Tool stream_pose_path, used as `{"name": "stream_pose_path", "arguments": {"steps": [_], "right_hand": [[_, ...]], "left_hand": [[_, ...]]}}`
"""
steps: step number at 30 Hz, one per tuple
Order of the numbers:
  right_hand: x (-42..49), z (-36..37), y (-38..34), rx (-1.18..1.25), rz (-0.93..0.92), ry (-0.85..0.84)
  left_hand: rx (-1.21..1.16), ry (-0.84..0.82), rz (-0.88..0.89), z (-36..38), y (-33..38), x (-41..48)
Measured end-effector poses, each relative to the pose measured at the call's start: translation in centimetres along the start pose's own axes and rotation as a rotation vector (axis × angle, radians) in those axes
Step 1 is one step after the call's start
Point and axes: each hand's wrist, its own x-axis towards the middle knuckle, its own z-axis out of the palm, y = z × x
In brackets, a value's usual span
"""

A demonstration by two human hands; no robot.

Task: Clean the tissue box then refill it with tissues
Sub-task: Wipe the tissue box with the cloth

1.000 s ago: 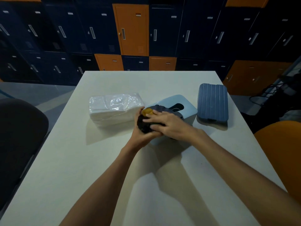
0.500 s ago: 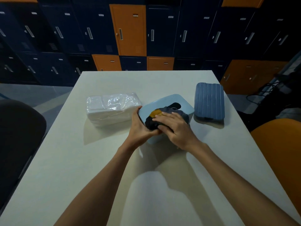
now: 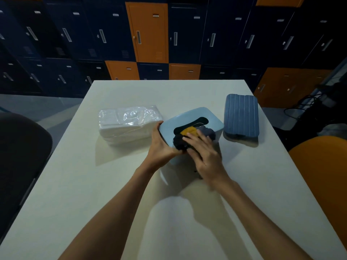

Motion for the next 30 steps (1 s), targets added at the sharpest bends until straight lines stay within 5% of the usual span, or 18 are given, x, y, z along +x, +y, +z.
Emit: {"name": "stream_pose_path", "arguments": {"steps": [4,8,11,14,18,26,30], "right_hand": [[0.8,-4.0,2.9,-0.019,0.068,-0.039],[5.1,-7.9,3.8,-0.085,0.449,0.123],[8.1,-8.5,2.6,-0.046,0.413,0.279],[9.9,-6.3,0.5,0.011,0.291,0.013],[10.8,-2.7,1.2,-0.323,0.074,-0.463],[13.4,1.3,0.6,-0.475,0.465,-0.209],[11.2,3.4,-2.9,-0.389,0.178,-0.365]], "left_hand": [[0.009,0.005,-0.026,-0.3,-0.3,0.0],[0.015,-0.009,-0.041,-0.5,-0.3,0.0],[0.012,-0.011,-0.043,-0.4,-0.2,-0.1],[0.011,-0.008,-0.043,-0.5,-0.3,0.0],[0.008,-0.007,-0.061,-0.4,-0.4,0.2],[-0.001,0.007,-0.052,-0.3,-1.0,0.3],[-0.019,-0.025,-0.022,-0.2,-1.2,0.5]]}}
